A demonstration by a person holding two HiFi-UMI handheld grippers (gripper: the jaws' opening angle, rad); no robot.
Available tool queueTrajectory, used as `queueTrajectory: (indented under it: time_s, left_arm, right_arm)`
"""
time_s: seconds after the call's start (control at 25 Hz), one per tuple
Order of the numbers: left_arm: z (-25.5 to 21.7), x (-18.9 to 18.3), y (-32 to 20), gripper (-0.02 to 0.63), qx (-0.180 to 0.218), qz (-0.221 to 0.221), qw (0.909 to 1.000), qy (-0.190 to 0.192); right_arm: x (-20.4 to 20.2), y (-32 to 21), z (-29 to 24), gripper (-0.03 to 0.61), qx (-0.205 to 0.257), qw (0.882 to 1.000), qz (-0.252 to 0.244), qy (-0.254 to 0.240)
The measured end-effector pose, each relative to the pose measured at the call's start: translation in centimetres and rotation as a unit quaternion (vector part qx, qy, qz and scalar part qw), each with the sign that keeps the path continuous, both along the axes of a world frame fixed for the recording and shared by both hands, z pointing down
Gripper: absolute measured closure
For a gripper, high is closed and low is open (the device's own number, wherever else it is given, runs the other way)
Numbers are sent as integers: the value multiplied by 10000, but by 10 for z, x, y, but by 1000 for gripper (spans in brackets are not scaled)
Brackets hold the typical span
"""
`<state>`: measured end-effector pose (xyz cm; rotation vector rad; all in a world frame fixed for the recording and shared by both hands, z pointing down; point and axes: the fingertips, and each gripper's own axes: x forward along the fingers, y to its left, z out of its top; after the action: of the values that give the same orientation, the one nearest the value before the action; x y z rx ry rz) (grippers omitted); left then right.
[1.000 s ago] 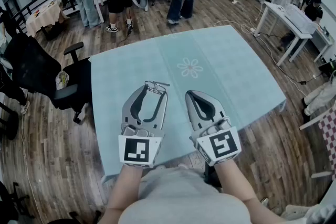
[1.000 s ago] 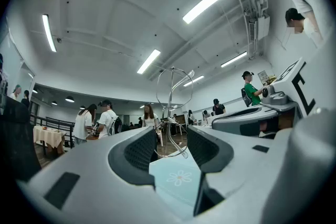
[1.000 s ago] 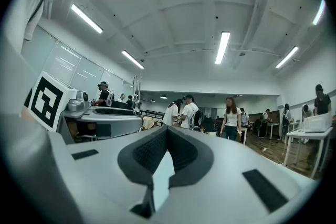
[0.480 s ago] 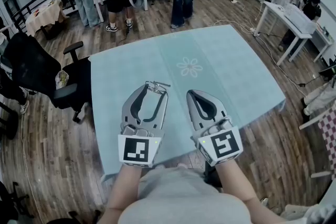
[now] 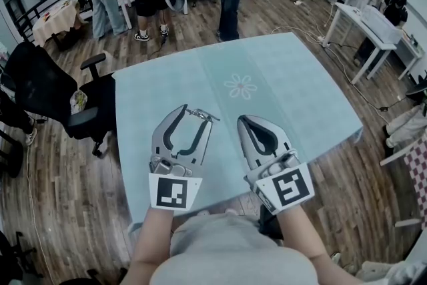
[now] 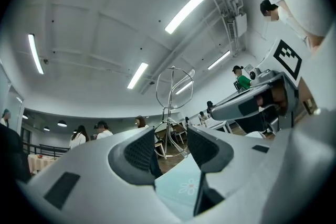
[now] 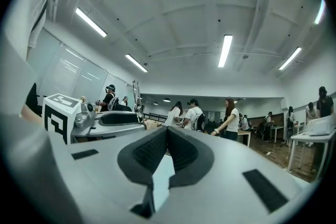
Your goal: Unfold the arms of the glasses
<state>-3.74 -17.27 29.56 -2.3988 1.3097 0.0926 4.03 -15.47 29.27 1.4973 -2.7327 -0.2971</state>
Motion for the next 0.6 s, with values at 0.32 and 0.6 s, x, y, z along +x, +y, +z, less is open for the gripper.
queueTrajectory:
  time_s: [0.32,0.6]
  left_arm:
    - [0,-4,-5,413,656,104,9964,-535]
    - [-5,-6,5,413,1127,336,9879,-1006]
  right_arm:
    - [-3,1,-10,571,25,9996,-258,66]
    - [-1,9,-13,571,-63,9944,-1052,20]
